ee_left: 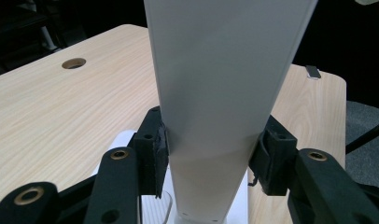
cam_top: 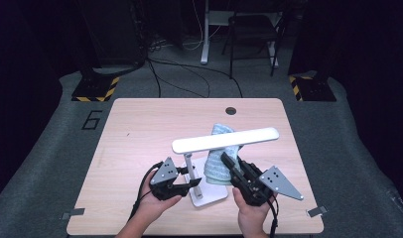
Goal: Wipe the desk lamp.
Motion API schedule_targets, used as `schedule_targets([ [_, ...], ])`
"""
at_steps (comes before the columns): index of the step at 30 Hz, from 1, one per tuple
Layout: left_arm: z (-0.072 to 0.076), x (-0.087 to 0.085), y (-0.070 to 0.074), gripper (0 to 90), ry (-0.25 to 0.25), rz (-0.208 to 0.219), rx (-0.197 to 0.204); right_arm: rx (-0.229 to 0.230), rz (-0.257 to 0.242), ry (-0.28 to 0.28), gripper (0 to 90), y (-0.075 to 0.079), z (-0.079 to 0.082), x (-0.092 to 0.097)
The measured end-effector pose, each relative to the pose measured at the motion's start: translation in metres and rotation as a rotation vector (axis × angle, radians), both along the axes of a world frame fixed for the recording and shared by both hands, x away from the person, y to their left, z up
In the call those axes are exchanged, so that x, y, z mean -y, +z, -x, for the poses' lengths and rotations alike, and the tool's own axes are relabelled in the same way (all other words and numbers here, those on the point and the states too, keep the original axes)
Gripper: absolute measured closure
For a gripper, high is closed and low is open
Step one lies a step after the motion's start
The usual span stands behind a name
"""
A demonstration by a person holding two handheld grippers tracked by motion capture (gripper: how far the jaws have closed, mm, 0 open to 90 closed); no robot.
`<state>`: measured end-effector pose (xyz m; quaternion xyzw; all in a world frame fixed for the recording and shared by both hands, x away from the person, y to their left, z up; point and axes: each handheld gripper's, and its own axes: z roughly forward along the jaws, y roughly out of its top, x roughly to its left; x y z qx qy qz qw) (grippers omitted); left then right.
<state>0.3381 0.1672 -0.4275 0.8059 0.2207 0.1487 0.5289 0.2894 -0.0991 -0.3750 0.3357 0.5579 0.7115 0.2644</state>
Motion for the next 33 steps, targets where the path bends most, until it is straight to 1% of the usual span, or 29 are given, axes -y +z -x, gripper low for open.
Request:
schedule_targets([
  [1,0.000,0.000,-0.001,52.8,0.006,0.012,0.006,0.008,0.010,0.009,76.0,0.001,0.001,-0.004],
  [2,0.000,0.000,0.000,52.8,0.005,0.007,0.003,0.016,0.016,0.015,76.1,0.002,0.002,-0.007],
  [3,-0.001,-0.001,0.000,52.8,0.005,0.005,0.000,0.038,0.037,0.034,76.0,0.004,0.004,-0.014],
  [4,-0.001,0.000,-0.001,52.8,0.009,0.022,-0.004,0.046,0.045,0.050,76.0,0.005,0.005,-0.018],
  [7,-0.001,0.003,-0.001,52.8,0.016,0.019,0.006,0.060,0.052,0.107,76.0,0.006,0.007,-0.030],
  [8,-0.001,0.003,-0.001,52.8,0.016,0.019,0.006,0.060,0.052,0.107,76.0,0.006,0.007,-0.030],
  [10,-0.001,0.004,-0.001,52.8,0.007,0.013,0.005,0.065,0.060,0.128,76.0,0.007,0.008,-0.035],
  [11,-0.001,0.004,0.000,52.8,0.007,0.012,0.002,0.064,0.059,0.123,76.0,0.007,0.009,-0.036],
  [13,-0.001,0.006,-0.001,52.8,0.020,0.022,0.010,0.070,0.061,0.101,76.1,0.006,0.008,-0.036],
  [14,-0.001,0.006,-0.001,52.8,0.019,0.020,0.010,0.077,0.071,0.084,76.1,0.005,0.008,-0.035],
  [15,-0.001,0.007,-0.001,52.8,0.013,0.009,0.008,0.085,0.089,0.058,76.1,0.005,0.009,-0.033],
  [16,-0.001,0.008,0.000,52.8,0.013,0.010,0.005,0.095,0.111,0.026,76.1,0.005,0.010,-0.032],
  [19,-0.002,0.007,0.000,52.9,0.009,0.010,0.003,0.111,0.146,-0.030,76.1,0.003,0.012,-0.028],
  [20,-0.002,0.007,0.000,52.8,0.011,0.009,0.004,0.125,0.163,-0.051,76.1,0.003,0.012,-0.027],
  [22,-0.002,0.008,0.000,52.8,0.014,0.010,0.006,0.116,0.158,-0.089,76.1,0.001,0.010,-0.022],
  [24,-0.002,0.007,0.000,52.8,0.013,0.011,0.005,0.112,0.153,-0.100,76.1,0.000,0.010,-0.020],
  [26,-0.002,0.007,0.000,52.9,0.008,0.008,0.001,0.107,0.156,-0.128,76.1,-0.001,0.009,-0.016],
  [27,-0.002,0.006,0.000,52.9,0.008,-0.002,0.009,0.104,0.156,-0.146,76.1,-0.002,0.008,-0.012],
  [29,-0.002,0.006,0.000,52.9,0.010,0.001,0.010,0.093,0.148,-0.165,76.1,-0.002,0.006,-0.007],
  [33,-0.002,0.006,-0.001,52.9,0.007,0.003,0.008,0.083,0.155,-0.222,76.0,-0.005,0.003,0.005],
])
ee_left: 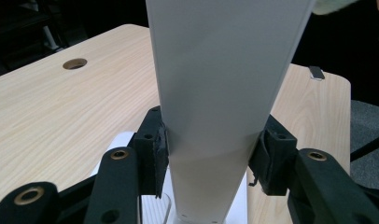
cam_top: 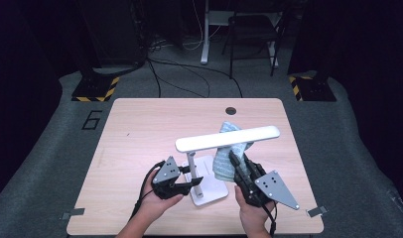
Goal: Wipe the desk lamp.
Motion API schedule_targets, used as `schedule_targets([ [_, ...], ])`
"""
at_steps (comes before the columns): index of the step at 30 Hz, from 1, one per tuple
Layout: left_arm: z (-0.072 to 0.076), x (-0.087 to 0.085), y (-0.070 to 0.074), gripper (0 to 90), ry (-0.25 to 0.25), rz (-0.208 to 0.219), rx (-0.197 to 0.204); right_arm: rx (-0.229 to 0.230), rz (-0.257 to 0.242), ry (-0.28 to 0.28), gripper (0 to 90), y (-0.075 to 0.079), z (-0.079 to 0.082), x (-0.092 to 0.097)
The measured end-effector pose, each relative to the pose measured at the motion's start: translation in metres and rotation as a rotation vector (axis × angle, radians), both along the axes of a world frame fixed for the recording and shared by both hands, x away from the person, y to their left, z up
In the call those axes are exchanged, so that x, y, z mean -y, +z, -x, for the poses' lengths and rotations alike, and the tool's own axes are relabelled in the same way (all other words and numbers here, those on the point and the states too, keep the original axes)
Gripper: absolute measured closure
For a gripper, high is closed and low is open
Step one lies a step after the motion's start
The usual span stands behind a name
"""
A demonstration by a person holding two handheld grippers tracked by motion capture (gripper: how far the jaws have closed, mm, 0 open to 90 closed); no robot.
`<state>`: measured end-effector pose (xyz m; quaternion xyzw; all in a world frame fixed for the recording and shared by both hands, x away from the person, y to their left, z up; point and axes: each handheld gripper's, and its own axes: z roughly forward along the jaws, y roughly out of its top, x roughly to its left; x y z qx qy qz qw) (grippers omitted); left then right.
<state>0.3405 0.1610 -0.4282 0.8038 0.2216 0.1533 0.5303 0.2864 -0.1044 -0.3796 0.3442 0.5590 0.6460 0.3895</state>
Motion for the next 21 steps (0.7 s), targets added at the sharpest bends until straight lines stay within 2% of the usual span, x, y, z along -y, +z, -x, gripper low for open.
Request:
schedule_targets([
  [11,-0.001,-0.001,0.001,52.9,-0.014,-0.013,-0.012,-0.021,-0.022,-0.127,76.0,-0.004,-0.009,0.033],
  [21,-0.002,0.000,0.001,52.9,-0.015,-0.009,-0.013,-0.032,-0.039,-0.214,75.9,-0.009,-0.015,0.061],
])
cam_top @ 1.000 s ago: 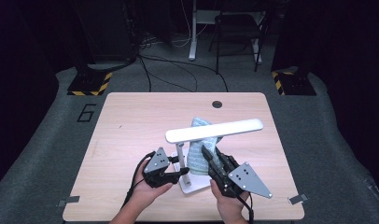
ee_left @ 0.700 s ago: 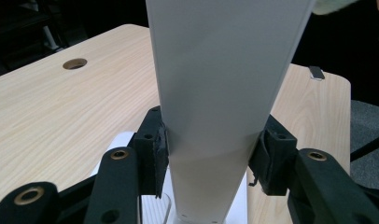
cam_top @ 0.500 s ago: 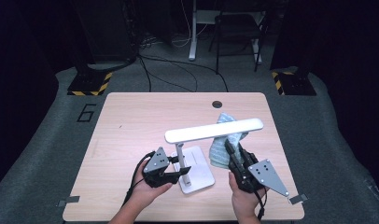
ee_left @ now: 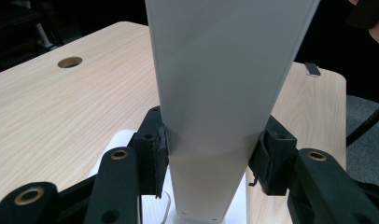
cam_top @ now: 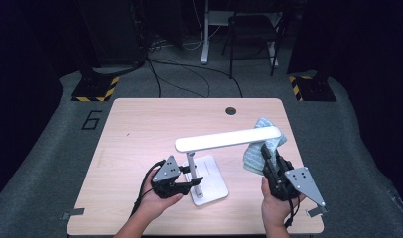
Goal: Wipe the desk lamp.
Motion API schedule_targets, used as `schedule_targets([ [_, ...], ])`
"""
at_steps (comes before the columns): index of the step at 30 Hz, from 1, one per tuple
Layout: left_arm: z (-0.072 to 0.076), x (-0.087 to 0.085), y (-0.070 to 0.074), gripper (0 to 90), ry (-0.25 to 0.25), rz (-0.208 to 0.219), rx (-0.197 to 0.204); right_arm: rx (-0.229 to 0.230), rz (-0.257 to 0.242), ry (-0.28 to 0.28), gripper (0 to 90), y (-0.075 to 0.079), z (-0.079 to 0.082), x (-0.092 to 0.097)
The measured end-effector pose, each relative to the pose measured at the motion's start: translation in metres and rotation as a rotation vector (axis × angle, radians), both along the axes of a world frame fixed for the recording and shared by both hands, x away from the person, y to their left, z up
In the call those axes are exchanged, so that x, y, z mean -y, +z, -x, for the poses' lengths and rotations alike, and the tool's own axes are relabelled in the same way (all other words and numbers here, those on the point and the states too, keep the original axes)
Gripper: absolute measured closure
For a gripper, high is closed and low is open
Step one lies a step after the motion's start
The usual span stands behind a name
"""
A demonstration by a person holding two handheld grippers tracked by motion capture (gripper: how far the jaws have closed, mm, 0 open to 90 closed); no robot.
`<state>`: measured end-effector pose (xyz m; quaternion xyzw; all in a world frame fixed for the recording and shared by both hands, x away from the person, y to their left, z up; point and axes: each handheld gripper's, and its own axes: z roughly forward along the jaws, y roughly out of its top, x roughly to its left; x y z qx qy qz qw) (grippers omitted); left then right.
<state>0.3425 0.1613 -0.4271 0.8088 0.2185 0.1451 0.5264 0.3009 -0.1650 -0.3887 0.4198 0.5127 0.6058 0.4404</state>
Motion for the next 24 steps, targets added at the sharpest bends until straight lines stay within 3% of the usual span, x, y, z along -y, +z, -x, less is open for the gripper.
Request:
schedule_targets([
  [7,-0.001,-0.001,0.002,52.2,0.000,0.001,-0.011,-0.002,-0.004,-0.004,75.8,-0.003,0.000,0.004],
  [11,-0.001,-0.005,0.014,46.9,0.001,0.081,-0.004,-0.003,-0.004,-0.002,75.7,-0.003,0.001,0.003],
  [15,0.004,-0.011,0.035,47.5,-0.008,0.109,0.019,-0.004,-0.007,0.000,75.7,-0.003,0.001,0.003],
  [18,0.003,-0.010,0.041,52.6,-0.018,0.074,0.015,0.002,-0.002,0.005,75.6,-0.003,0.001,0.002],
  [24,-0.001,-0.010,0.042,52.9,-0.047,0.067,0.011,-0.003,0.000,0.025,75.7,-0.002,0.001,-0.002],
])
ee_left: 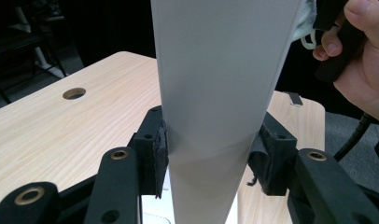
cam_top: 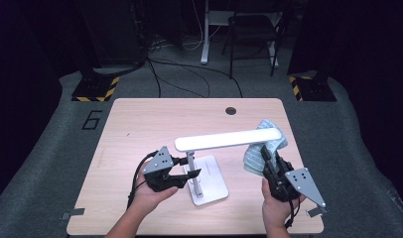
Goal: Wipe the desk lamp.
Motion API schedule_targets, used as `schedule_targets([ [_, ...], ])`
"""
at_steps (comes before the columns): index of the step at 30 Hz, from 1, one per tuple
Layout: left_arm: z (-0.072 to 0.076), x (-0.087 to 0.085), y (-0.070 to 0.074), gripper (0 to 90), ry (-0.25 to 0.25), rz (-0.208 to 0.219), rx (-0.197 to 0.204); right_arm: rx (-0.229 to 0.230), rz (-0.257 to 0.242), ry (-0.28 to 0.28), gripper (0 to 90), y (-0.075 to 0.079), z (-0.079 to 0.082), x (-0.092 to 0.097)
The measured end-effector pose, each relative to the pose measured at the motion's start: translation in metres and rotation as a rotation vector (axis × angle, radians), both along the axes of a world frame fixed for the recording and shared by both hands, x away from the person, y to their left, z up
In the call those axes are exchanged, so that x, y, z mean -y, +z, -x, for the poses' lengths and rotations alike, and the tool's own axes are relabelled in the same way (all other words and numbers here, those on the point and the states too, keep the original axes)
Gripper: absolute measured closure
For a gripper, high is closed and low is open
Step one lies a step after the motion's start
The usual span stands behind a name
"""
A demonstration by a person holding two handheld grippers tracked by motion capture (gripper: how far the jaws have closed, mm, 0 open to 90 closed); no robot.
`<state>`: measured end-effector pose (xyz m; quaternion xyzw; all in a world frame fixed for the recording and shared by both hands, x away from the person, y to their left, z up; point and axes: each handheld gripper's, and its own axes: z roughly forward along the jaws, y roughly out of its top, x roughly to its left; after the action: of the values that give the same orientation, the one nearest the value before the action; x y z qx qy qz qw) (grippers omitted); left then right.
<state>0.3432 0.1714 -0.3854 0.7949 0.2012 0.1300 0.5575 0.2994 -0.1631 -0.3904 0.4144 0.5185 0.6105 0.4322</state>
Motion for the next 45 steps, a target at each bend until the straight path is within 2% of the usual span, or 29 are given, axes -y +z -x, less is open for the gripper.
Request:
schedule_targets([
  [5,-0.003,0.000,0.000,52.9,-0.011,0.000,0.000,0.012,0.032,0.035,75.7,0.004,0.003,-0.013],
  [10,-0.004,0.001,-0.001,53.0,-0.002,-0.002,0.008,0.021,0.060,0.093,75.7,0.009,0.006,-0.032],
  [19,-0.004,0.002,-0.001,53.0,-0.001,0.003,-0.001,0.042,0.087,0.200,75.7,0.016,0.008,-0.063],
  [21,-0.004,0.002,-0.001,52.9,0.002,0.004,-0.001,0.044,0.089,0.208,75.7,0.016,0.008,-0.066],
  [24,-0.004,0.004,-0.001,52.9,0.003,-0.003,0.004,0.052,0.102,0.243,75.7,0.017,0.011,-0.073],
  [25,-0.004,0.004,-0.001,52.9,-0.003,-0.005,0.007,0.056,0.113,0.275,75.7,0.018,0.014,-0.079],
  [32,-0.004,0.004,-0.001,52.9,-0.003,-0.003,0.006,0.069,0.111,0.339,75.7,0.022,0.020,-0.085],
  [37,-0.004,0.004,-0.001,52.8,-0.002,0.002,0.014,0.063,0.079,0.387,75.7,0.023,0.023,-0.085],
  [38,-0.004,0.005,-0.002,52.8,-0.001,0.014,0.010,0.062,0.076,0.396,75.7,0.023,0.024,-0.085],
  [45,-0.005,0.005,-0.001,52.8,0.000,0.011,0.010,0.070,0.076,0.447,75.7,0.028,0.031,-0.082],
])
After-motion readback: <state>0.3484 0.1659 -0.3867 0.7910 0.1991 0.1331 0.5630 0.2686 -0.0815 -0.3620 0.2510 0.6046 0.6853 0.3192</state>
